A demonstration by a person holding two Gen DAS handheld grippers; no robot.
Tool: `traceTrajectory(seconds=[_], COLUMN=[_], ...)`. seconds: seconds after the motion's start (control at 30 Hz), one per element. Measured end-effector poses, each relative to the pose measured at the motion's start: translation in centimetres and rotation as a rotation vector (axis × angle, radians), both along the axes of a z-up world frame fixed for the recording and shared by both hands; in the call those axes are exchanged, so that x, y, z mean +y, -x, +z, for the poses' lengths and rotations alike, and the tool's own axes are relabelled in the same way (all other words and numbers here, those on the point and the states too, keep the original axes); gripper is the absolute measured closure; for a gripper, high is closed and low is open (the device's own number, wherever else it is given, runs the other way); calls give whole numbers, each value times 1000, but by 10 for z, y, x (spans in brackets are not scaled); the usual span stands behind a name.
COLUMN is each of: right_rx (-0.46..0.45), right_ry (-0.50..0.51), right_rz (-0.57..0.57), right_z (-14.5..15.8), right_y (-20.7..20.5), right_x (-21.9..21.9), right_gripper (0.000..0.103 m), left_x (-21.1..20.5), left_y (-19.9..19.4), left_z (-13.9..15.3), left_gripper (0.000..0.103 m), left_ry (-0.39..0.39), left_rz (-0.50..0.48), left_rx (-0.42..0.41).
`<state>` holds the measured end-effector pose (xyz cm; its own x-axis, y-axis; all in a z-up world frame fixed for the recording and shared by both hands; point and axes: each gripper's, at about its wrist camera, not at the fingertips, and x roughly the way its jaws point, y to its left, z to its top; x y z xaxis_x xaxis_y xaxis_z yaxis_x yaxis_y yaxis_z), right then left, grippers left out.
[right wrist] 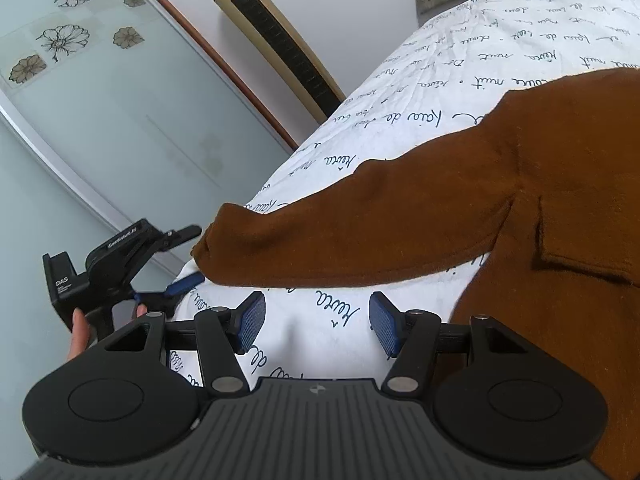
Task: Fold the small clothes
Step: 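Grasp the other sleeve cuff with the left tool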
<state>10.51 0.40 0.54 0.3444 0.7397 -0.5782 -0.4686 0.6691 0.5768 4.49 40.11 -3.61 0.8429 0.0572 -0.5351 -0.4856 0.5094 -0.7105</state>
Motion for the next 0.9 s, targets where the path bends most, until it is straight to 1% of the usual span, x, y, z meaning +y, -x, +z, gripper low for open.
traceTrajectory(seconds=[0.03, 0.07, 0.1, 0.17, 0.2, 0.27, 0.33, 0.4, 0.53, 0.63, 0.7, 0.8, 0.9], right_rx=[-2, -7, -14, -22, -23, -28, -31, -28, -21, -20, -20, -22, -33], right_ry=[0, 1, 8, 15, 12, 10, 14, 18, 16, 13, 11, 3, -13], right_rz=[-3, -2, -3, -10, -13, -23, -30, -43, -79, -101, -110, -129, -155], right_z=[0, 0, 0, -1, -2, -3, -3, -4, -5, -7, -7, -7, -3], right_y=[1, 4, 4, 5, 5, 7, 9, 10, 10, 11, 11, 10, 11], right_x=[-1, -3, -3, -4, -4, -7, -12, -18, -34, -44, -49, -58, -72], right_gripper=[44, 44, 44, 44, 44, 44, 44, 44, 44, 44, 44, 44, 44], left_x=[0, -1, -1, 3, 5, 7, 3, -1, -7, -18, -32, -57, -96], left_y=[-2, -3, -8, -11, -16, -20, -18, -13, -11, -10, -11, -17, -31], left_z=[0, 0, -1, -6, -11, -19, -19, -14, -5, 10, 26, 51, 76], left_gripper=[38, 52, 61, 85, 91, 95, 96, 96, 97, 97, 97, 97, 97], left_ry=[5, 0, -1, 24, 49, 78, 61, 26, 8, -44, -98, -161, -245], left_rz=[-3, -15, -31, -37, -37, -39, -24, -16, -29, -46, -67, -127, -205], left_rx=[-13, -28, -32, -27, -10, -9, -20, -26, -64, -86, -114, -152, -169])
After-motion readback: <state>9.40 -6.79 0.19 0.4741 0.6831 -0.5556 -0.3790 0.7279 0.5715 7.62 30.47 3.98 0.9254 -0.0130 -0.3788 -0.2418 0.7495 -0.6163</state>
